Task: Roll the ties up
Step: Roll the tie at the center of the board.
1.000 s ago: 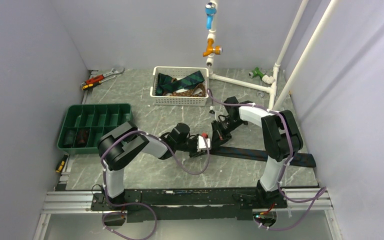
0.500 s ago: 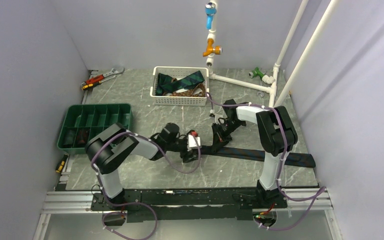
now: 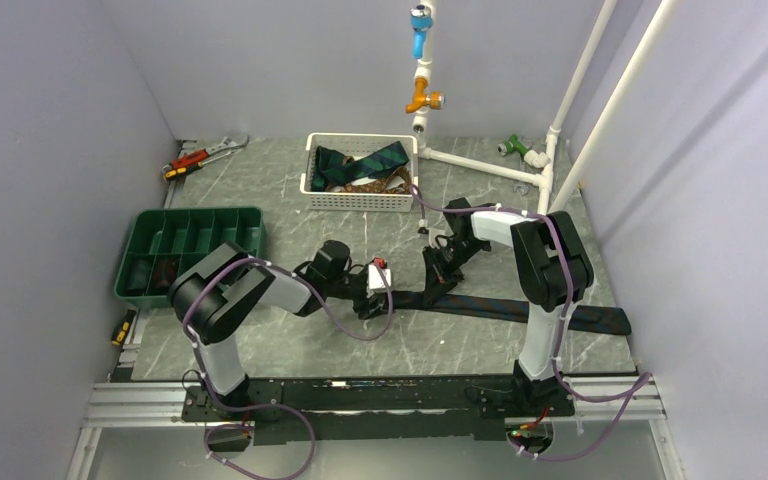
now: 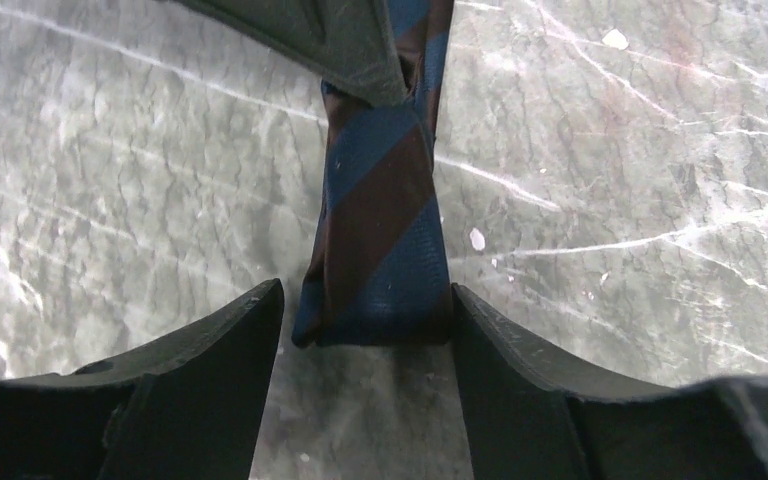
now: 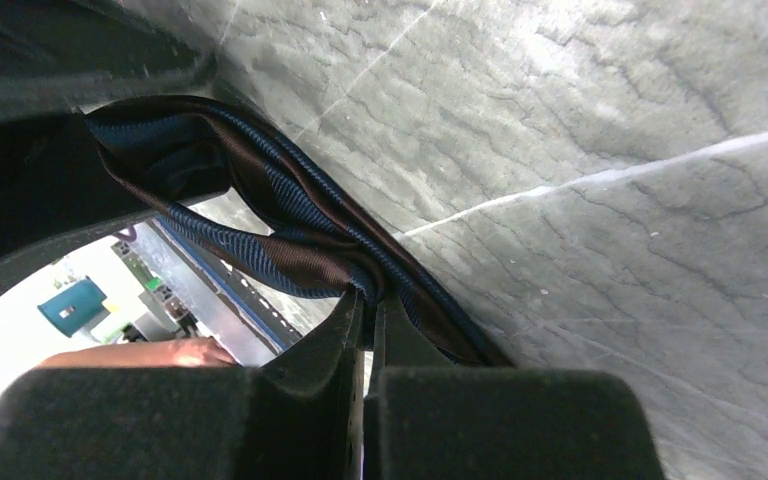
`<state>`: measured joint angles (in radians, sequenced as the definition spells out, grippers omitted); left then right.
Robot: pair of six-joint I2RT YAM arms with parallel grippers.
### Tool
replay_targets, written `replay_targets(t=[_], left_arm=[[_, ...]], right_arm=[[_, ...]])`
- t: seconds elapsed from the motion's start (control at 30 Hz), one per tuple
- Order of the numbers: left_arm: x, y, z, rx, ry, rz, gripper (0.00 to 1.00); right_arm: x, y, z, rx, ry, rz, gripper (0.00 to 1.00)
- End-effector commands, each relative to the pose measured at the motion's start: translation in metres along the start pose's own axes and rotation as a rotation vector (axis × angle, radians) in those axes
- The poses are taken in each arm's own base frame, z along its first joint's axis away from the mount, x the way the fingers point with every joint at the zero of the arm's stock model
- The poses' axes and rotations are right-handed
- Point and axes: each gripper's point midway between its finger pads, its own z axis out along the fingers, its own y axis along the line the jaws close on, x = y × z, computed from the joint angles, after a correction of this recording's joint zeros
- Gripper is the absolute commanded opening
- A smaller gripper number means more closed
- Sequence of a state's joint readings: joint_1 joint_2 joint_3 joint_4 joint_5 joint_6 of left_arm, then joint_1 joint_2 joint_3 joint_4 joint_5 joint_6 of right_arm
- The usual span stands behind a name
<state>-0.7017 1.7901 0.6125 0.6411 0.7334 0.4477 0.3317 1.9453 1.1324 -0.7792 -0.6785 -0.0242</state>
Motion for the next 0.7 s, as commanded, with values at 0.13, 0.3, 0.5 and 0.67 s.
replay_targets(t=[0.13, 0.3, 0.5, 0.67], left_arm=[[-0.068, 0.005, 0.010, 0.012, -0.149, 0.077, 0.45], [-0.103, -0.001, 0.028, 0.057, -0.212, 0.044, 0.44], [-0.069, -0.005, 0.056, 0.091, -0.139, -0.052, 0.48], [-0.024, -0.007, 0.062, 0.073, -0.032, -0.073, 0.49]], right_arm=[[0.000, -0.051, 0.016, 0.219, 0.024, -0.095, 0.00], [-0.001, -0.047, 0.019, 0.214, 0.026, -0.113, 0.00], [-0.006, -0.039, 0.017, 0.188, -0.002, -0.122, 0.00], [-0.008, -0.031, 0.016, 0.155, -0.027, -0.127, 0.00]])
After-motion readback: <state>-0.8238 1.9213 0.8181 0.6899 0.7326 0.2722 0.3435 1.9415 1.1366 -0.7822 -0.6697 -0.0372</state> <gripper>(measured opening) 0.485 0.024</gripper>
